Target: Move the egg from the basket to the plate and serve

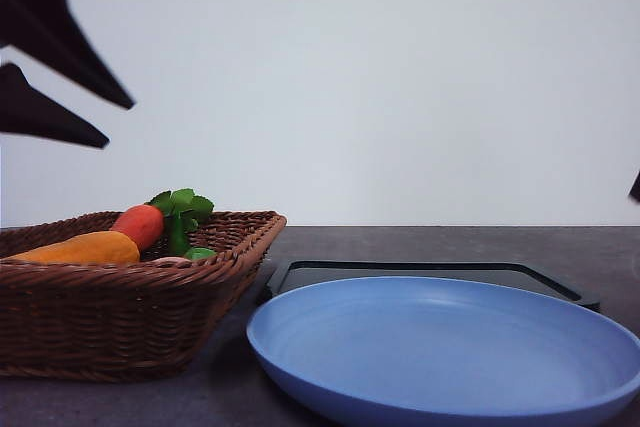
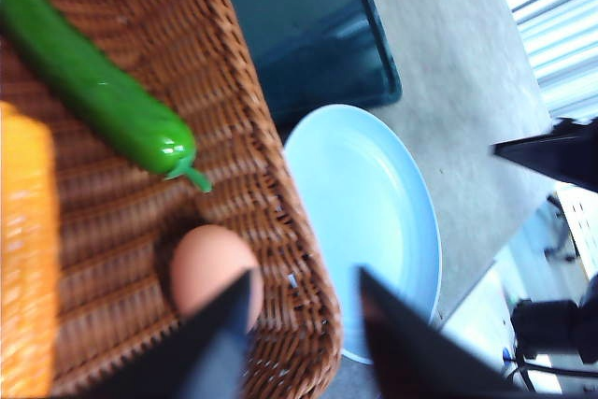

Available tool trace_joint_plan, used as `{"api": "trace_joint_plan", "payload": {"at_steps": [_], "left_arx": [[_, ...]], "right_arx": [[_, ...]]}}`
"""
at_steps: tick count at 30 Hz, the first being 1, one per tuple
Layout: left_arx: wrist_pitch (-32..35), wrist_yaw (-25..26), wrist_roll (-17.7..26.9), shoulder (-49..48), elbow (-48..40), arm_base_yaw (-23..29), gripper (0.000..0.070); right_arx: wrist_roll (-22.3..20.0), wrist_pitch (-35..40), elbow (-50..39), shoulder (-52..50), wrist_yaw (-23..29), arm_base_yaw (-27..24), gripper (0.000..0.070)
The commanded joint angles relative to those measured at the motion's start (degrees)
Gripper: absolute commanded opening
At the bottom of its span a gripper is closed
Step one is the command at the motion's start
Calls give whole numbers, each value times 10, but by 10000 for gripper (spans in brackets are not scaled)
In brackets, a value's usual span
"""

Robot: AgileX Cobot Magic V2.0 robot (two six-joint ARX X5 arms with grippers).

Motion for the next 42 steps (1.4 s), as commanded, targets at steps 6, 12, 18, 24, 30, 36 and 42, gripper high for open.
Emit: {"api": "trace_joint_plan", "payload": {"at_steps": [6, 12, 18, 24, 30, 36, 42], "left_arx": [[26, 3, -10, 12, 10, -18, 344], [31, 3, -10, 12, 10, -19, 344], [31, 3, -10, 12, 10, -19, 342], [31, 3, -10, 12, 10, -19, 342], [30, 3, -10, 12, 10, -22, 427], [23, -35, -10, 12, 10, -48, 461], [-21, -121, 4, 28, 27, -99, 461]], "right_arx": [[-17, 32, 5, 94, 55, 62, 221], [-11, 83, 5, 171, 48, 96, 220], [1, 124, 5, 218, 28, 119, 190], [19, 141, 5, 225, 25, 126, 2], [29, 136, 6, 209, 25, 122, 0], [30, 100, 6, 140, 27, 109, 0], [29, 41, 6, 50, 58, 78, 0]]}}
